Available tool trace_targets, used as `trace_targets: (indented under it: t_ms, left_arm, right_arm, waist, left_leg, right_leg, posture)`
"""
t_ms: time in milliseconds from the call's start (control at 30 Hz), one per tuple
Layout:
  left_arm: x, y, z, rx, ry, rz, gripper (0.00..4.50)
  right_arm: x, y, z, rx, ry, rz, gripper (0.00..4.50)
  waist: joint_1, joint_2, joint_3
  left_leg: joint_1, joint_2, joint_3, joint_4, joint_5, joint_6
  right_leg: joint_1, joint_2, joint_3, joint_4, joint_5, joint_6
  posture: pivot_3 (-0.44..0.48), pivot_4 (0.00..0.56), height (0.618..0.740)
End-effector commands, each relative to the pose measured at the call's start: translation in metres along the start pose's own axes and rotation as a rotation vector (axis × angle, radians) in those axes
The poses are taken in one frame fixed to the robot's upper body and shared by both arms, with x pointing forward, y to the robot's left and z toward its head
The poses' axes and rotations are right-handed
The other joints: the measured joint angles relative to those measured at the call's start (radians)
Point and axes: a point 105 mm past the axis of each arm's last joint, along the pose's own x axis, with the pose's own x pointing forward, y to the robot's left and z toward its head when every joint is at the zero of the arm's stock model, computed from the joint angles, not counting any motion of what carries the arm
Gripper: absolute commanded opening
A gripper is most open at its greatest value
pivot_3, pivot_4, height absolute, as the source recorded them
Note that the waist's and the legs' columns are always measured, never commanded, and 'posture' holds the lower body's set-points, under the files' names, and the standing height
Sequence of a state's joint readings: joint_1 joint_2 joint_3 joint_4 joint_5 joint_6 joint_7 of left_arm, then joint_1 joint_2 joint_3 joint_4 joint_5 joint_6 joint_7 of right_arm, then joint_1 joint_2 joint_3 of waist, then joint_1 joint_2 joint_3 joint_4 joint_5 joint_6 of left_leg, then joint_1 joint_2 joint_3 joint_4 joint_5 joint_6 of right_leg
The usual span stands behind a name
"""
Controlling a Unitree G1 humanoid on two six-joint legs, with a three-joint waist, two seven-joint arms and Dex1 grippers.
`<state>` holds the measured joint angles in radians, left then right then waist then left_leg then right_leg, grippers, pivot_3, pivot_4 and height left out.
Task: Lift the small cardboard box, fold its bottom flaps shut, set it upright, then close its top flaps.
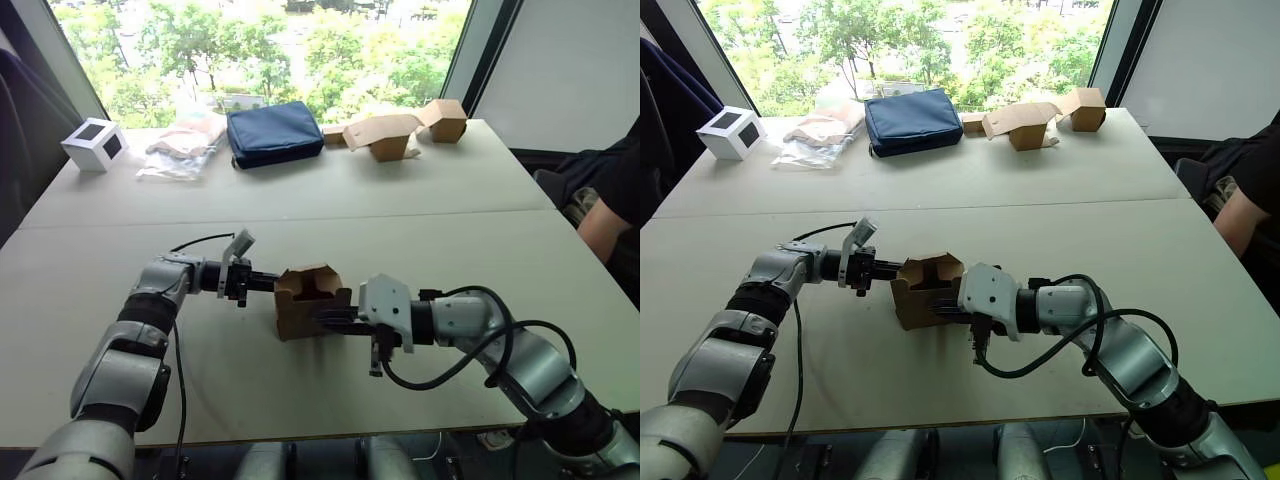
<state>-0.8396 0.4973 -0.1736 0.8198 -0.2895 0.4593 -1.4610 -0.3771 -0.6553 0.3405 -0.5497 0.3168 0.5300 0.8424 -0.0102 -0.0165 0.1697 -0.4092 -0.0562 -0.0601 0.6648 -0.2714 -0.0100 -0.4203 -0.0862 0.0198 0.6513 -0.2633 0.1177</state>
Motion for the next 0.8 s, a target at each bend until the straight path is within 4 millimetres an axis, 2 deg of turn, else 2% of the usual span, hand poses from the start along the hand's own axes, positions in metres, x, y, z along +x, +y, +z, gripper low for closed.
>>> trace_targets:
  t_ms: [33,233,533,600,700,800]
  left_arm:
    - [0.005,-0.001,0.016,0.09,-0.03,0.004,0.04]
    - [0.009,-0.004,0.015,0.088,-0.04,-0.014,0.04]
    - [0.005,0.002,0.014,0.089,-0.054,0.035,0.04]
    - [-0.002,0.007,0.016,0.1,-0.076,0.088,0.04]
    - [-0.024,0.012,0.023,0.122,-0.128,0.175,0.04]
    - [-0.051,-0.003,0.027,0.162,-0.15,0.214,0.04]
  right_arm:
    - [0.003,-0.008,0.005,-0.084,0.01,-0.012,0.0]
    - [0.01,-0.018,-0.002,-0.103,0.033,-0.032,0.0]
    - [0.017,-0.016,-0.008,-0.052,0.014,-0.02,0.0]
    - [0.018,-0.017,-0.007,-0.04,0.001,-0.021,0.0]
    - [0.02,-0.019,-0.007,-0.024,-0.014,-0.021,0.0]
    - [0.021,-0.02,-0.007,-0.007,-0.027,-0.019,0.0]
  waist:
    - [0.0,0.0,0.0]
    - [-0.004,0.0,0.0]
    - [-0.002,0.0,0.0]
    - [-0.003,0.0,0.0]
    - [-0.005,0.0,0.0]
    - [-0.011,0.0,0.0]
  left_leg:
    - [0.0,0.0,0.0,0.0,0.0,0.0]
    - [0.0,0.0,0.0,0.0,0.0,0.0]
    - [0.0,0.0,0.0,0.0,0.0,0.0]
    - [0.0,0.0,0.0,0.0,0.0,0.0]
    - [0.0,0.0,0.0,0.0,0.0,0.0]
    - [0.0,0.001,0.0,-0.001,0.0,0.0]
  right_leg:
    - [0.0,0.0,0.0,0.0,0.0,0.0]
    - [0.0,0.0,0.0,0.0,0.0,0.0]
    - [0.0,0.0,0.0,0.001,0.0,0.0]
    - [0.0,0.0,0.0,0.001,0.0,0.0]
    - [-0.001,0.0,0.0,0.001,0.0,0.0]
    - [-0.002,0.001,0.001,0.001,0.0,0.0]
  posture:
    - [0.0,0.15,0.74]
    - [0.0,0.15,0.74]
    - [0.0,0.15,0.74]
    - [0.0,0.15,0.74]
    - [0.0,0.15,0.74]
    - [0.0,0.15,0.74]
